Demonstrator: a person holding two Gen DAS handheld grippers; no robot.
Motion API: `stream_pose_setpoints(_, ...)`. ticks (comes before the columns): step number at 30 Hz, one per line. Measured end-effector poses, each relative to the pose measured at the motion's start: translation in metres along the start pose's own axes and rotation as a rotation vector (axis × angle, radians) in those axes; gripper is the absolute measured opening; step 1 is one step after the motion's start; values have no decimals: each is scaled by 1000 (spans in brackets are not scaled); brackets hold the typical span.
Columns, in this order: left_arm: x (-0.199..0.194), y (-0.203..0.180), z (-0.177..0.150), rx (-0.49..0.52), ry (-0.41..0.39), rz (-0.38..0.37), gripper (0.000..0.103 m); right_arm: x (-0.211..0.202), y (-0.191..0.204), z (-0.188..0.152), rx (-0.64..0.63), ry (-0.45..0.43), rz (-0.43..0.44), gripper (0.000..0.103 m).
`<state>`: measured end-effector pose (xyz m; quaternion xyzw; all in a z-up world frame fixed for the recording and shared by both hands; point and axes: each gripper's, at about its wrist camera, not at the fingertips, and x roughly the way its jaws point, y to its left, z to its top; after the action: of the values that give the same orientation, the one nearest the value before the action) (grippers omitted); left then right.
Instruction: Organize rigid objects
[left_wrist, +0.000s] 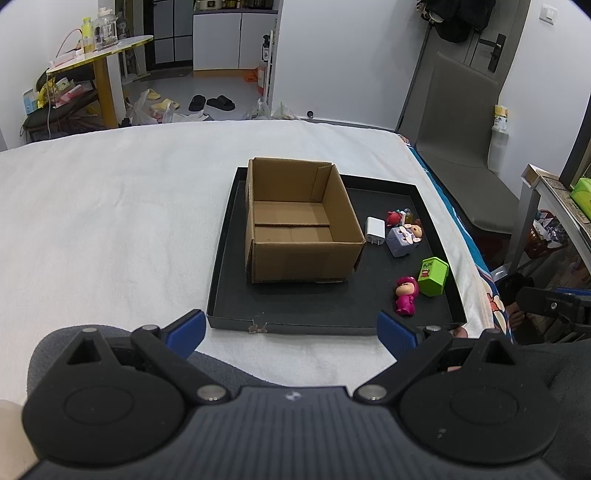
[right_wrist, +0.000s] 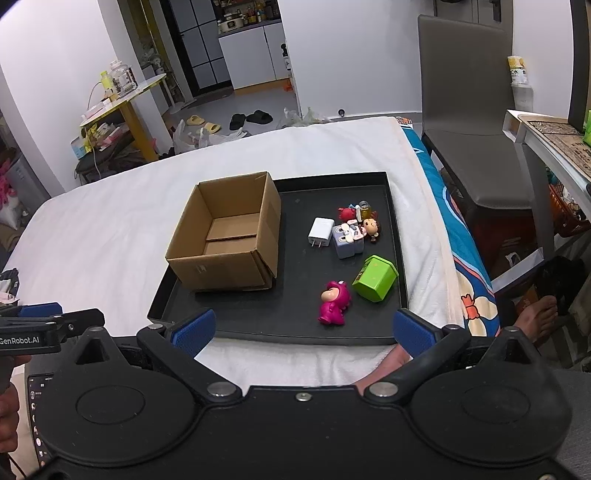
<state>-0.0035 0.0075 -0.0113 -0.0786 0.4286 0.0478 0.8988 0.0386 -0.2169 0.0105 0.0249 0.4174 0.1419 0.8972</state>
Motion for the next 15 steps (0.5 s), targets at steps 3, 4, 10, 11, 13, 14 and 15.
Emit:
stream_pose_setpoints(3, 1, 0, 0, -1, 1, -3, 98, 0, 0, 0, 6, 5, 0, 103)
stream_pose_setpoints(4, 2, 0, 0, -1, 3, -2, 98, 0, 0, 0, 7, 5, 0, 103)
stream_pose_setpoints(10, 2, -3, -1, 7, 7, -3, 98, 0, -1, 0, 7, 4, -1, 103)
stream_pose_setpoints(11, 2, -3, -1, 8, 7, -3, 98, 0, -1, 0, 6, 4, -1, 103)
stream_pose_setpoints(13, 2, -4, -1, 10, 8, -3, 98, 0, -2, -1, 7, 4, 0, 103)
stream_pose_setpoints(14, 3, -4, -1, 11, 9, -4, 98, 0, -2, -1, 7, 4, -1, 103)
stream_pose_setpoints(15, 3, -4, -2, 12, 9, -6, 98, 0, -2, -1, 6, 4, -1, 103)
